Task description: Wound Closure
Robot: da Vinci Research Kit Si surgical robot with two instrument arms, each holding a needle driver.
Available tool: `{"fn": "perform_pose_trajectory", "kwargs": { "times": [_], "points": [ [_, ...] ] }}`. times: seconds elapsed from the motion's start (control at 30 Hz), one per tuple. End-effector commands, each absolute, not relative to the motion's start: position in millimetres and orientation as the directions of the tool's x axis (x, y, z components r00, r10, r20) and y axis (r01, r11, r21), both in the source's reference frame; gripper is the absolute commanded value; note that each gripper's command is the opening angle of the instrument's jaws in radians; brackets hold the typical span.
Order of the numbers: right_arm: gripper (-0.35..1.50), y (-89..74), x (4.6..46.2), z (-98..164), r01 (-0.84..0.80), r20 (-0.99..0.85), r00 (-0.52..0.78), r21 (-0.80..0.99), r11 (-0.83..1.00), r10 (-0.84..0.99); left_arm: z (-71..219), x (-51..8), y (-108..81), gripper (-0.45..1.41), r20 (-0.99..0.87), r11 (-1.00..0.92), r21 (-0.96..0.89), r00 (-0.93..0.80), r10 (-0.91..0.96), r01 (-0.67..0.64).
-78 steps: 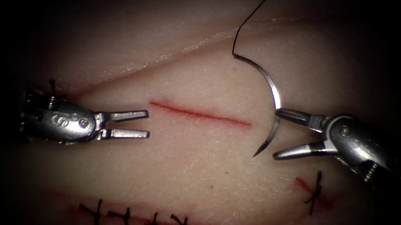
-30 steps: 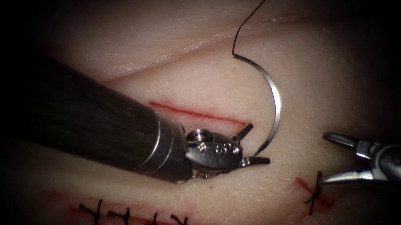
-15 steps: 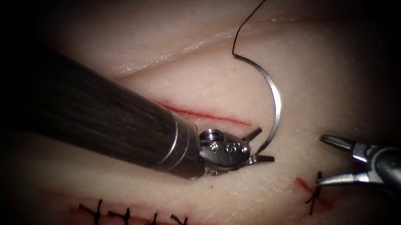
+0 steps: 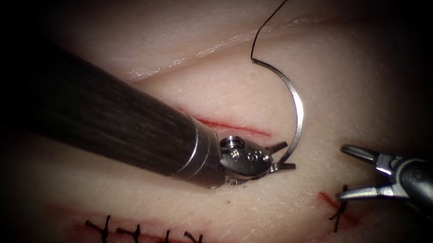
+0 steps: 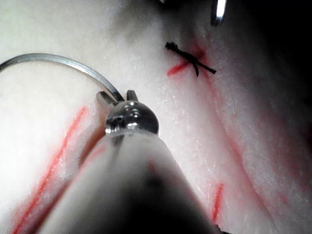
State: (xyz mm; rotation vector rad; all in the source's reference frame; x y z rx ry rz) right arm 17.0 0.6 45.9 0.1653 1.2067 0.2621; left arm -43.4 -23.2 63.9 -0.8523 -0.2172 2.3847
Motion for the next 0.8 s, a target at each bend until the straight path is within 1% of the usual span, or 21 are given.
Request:
{"fn": "perform_pose_trajectory", "kwargs": {
  "times": [0.03,0.1,0.13,0.2,0.23,0.33,0.37,0.47,0.53,0.67,0.7,0.77,0.8],
  "points": [
    [0.78,0.5,17.8,46.4,-0.109,-0.9,0.33,0.265,0.958,0.287,64.6,-43.5,-23.7,0.15,-0.523,-0.812,-0.328,-0.623,0.582,-0.483],
    [0.76,0.4,17.9,46.3,-0.112,-0.896,0.328,0.276,0.955,0.298,64.7,-43.3,-23.5,0.02,-0.522,-0.812,-0.325,-0.624,0.581,-0.485],
    [0.76,0.4,17.9,46.2,-0.115,-0.895,0.328,0.281,0.953,0.304,64.7,-43.1,-23.4,-0.15,-0.52,-0.812,-0.319,-0.626,0.581,-0.489],
    [0.74,0.4,18.0,46.2,-0.115,-0.892,0.33,0.287,0.951,0.309,64.7,-42.8,-23.3,-0.3,-0.519,-0.812,-0.316,-0.627,0.581,-0.491],
    [0.69,0.4,18.0,46.2,-0.119,-0.891,0.327,0.292,0.949,0.315,64.7,-42.7,-23.2,-0.35,-0.519,-0.812,-0.317,-0.628,0.581,-0.49],
    [0.54,0.4,18.1,46.2,-0.145,-0.88,0.306,0.333,0.932,0.363,64.4,-42.2,-23.0,-0.38,-0.513,-0.812,-0.311,-0.632,0.581,-0.494],
    [0.29,0.6,18.1,46.3,-0.175,-0.863,0.279,0.385,0.906,0.421,63.9,-41.7,-22.9,-0.43,-0.511,-0.809,-0.3,-0.631,0.583,-0.505],
    [0.24,1.3,18.2,46.4,-0.235,-0.822,0.234,0.469,0.851,0.518,63.0,-41.1,-23.0,-0.45,-0.521,-0.813,-0.292,-0.629,0.577,-0.504],
    [0.36,2.4,18.4,46.6,-0.304,-0.765,0.186,0.552,0.777,0.616,61.9,-40.4,-23.3,-0.45,-0.551,-0.839,-0.261,-0.639,0.536,-0.478],
    [0.62,4.1,19.6,46.5,-0.397,-0.657,0.143,0.647,0.651,0.74,60.1,-39.3,-24.1,-0.45,-0.57,-0.878,-0.174,-0.682,0.459,-0.445],
    [0.76,4.5,20.0,46.5,-0.419,-0.646,0.149,0.645,0.639,0.749,59.6,-39.0,-24.3,-0.45,-0.562,-0.884,-0.146,-0.698,0.444,-0.444],
    [0.88,5.0,20.7,46.3,-0.449,-0.624,0.161,0.643,0.62,0.764,59.0,-38.6,-24.7,-0.45,-0.549,-0.886,-0.117,-0.715,0.433,-0.448],
    [1.11,5.5,21.7,46.2,-0.474,-0.605,0.18,0.638,0.607,0.776,58.2,-38.4,-25.0,-0.45,-0.543,-0.891,-0.093,-0.727,0.42,-0.445]
  ]
}}
